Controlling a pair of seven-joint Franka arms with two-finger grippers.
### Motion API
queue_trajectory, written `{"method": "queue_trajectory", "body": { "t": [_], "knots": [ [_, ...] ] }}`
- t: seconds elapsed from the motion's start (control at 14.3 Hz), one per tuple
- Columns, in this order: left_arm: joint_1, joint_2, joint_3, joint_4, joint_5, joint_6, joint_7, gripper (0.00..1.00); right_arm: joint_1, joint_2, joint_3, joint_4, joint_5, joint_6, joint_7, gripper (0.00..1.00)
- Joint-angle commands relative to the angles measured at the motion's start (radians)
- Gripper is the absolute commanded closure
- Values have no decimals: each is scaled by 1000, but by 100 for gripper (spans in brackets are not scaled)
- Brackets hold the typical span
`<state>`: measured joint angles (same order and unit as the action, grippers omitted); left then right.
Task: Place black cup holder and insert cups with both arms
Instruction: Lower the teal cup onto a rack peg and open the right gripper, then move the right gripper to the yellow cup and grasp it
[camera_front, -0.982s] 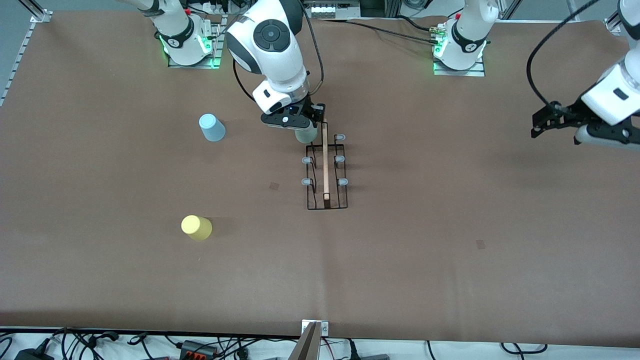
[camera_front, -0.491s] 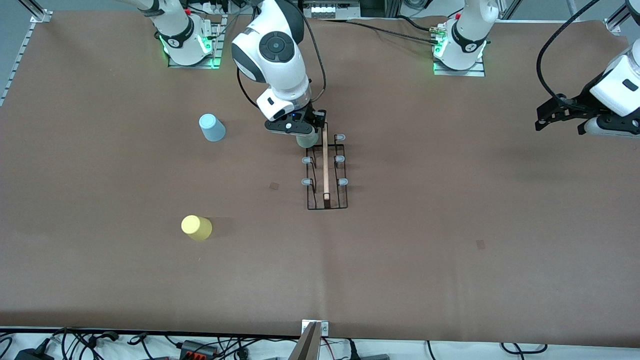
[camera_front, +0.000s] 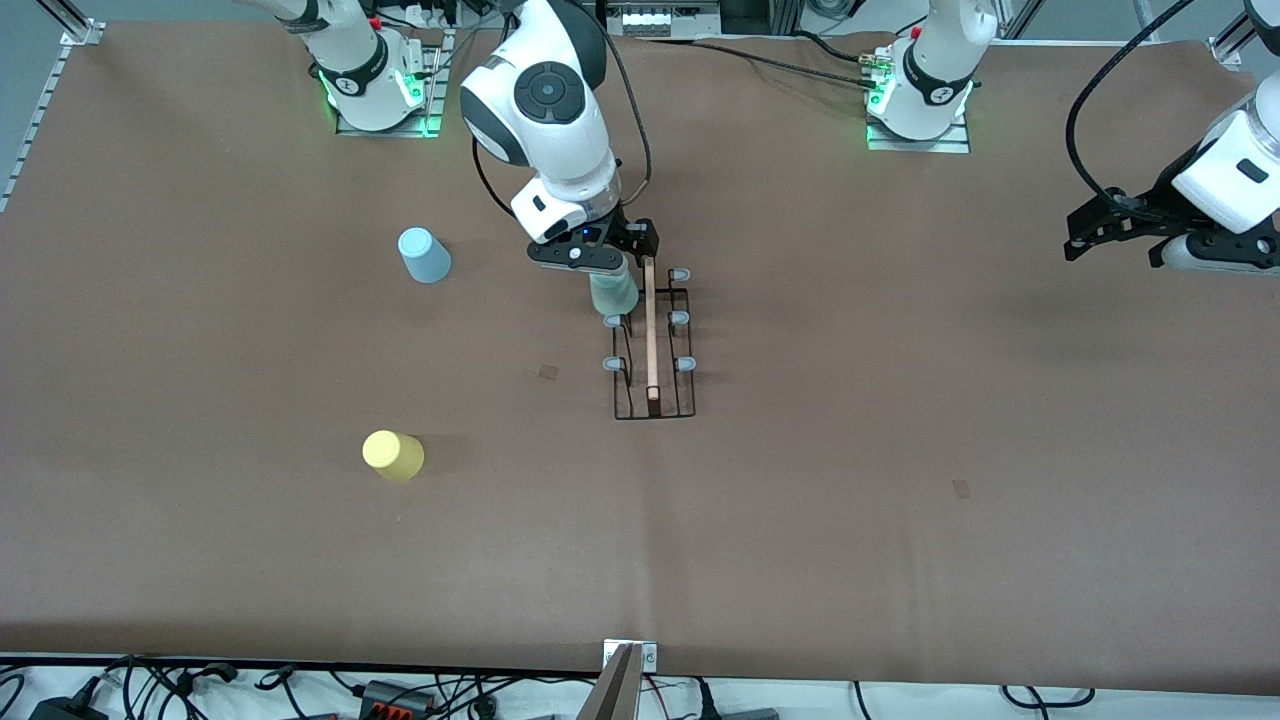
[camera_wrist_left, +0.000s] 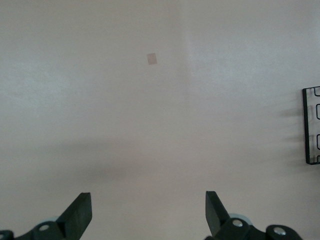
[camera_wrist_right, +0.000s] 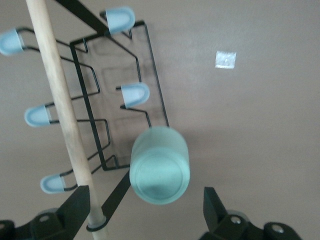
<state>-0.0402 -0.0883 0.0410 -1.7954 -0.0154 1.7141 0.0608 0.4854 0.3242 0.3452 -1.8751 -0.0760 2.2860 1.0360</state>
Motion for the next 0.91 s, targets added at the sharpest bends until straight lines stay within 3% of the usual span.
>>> {"method": "queue_trajectory", "body": {
  "t": [0.0, 0.21, 0.42, 0.84],
  "knots": [
    [0, 7, -4, 27, -9, -22, -10, 0, -71, -69, 5, -7, -11, -74, -94, 0],
    [0, 6, -4, 27, -9, -25, -10, 0, -221, -111, 0, -10, -11, -178, -386, 0],
    [0, 5, -4, 27, -9, -25, -10, 0, -355, -85, -32, -15, -11, -175, -620, 0],
    [-1, 5, -6, 27, -9, -33, -10, 0, -416, 119, -167, 16, -16, 148, -868, 0]
  ]
}}
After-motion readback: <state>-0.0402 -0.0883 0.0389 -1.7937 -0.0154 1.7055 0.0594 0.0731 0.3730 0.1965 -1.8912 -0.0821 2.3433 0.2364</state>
